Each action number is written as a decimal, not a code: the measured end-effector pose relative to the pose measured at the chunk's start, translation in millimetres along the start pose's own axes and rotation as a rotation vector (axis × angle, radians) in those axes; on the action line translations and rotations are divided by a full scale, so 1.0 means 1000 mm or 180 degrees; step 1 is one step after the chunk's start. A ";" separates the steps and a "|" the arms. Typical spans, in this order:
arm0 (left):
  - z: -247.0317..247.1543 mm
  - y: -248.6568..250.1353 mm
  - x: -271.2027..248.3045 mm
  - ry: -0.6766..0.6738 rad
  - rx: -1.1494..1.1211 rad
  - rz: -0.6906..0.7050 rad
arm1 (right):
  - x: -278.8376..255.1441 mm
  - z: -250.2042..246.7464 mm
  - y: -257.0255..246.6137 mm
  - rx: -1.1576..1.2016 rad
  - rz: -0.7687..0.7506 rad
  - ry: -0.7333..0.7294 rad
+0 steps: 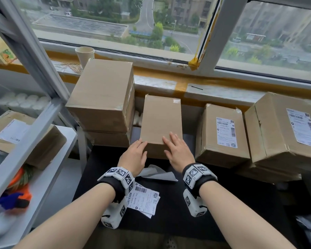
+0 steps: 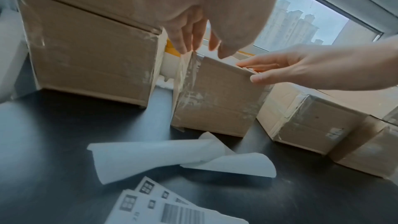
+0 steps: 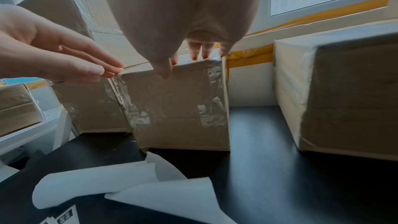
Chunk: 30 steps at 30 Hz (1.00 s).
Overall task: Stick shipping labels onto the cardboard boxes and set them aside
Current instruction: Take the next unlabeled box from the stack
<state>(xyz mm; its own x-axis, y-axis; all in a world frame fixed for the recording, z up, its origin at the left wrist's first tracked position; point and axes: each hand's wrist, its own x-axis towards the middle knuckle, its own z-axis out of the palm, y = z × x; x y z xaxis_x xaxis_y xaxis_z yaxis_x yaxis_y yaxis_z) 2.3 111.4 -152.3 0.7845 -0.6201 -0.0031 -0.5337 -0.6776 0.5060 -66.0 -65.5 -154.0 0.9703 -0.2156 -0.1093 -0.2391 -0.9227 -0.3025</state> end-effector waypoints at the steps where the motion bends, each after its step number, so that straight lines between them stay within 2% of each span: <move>1: 0.003 0.002 0.000 0.0109 -0.0126 0.0024 | -0.006 0.000 0.004 0.0007 0.0019 0.0000; 3: 0.007 0.005 0.003 0.0379 -0.0449 -0.0016 | -0.014 0.000 0.011 0.0057 0.0064 -0.0017; 6: 0.008 0.009 0.020 0.0549 -0.0958 -0.0423 | -0.015 -0.007 0.021 0.0540 0.0310 0.0167; 9: 0.009 0.011 0.039 0.0303 -0.1472 -0.0924 | -0.007 -0.012 0.032 0.1494 0.0930 0.0462; 11: 0.010 0.013 0.046 0.0133 -0.1890 -0.1006 | -0.003 -0.012 0.037 0.2164 0.1312 0.0483; 15: 0.012 0.012 0.044 0.0093 -0.2231 -0.1088 | -0.009 -0.010 0.043 0.2770 0.1473 0.0504; 30: 0.030 0.041 -0.007 -0.0114 -0.2459 -0.1144 | -0.075 0.000 0.062 0.2527 0.1712 0.0557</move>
<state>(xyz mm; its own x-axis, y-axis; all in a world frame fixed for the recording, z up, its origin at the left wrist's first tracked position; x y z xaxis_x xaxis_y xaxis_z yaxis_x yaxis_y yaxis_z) -34.1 75.9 -158.0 0.8476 -0.4399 -0.2967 0.1213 -0.3837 0.9155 -153.2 -106.4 -164.1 0.7008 -0.6487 -0.2967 -0.5441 -0.2171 -0.8105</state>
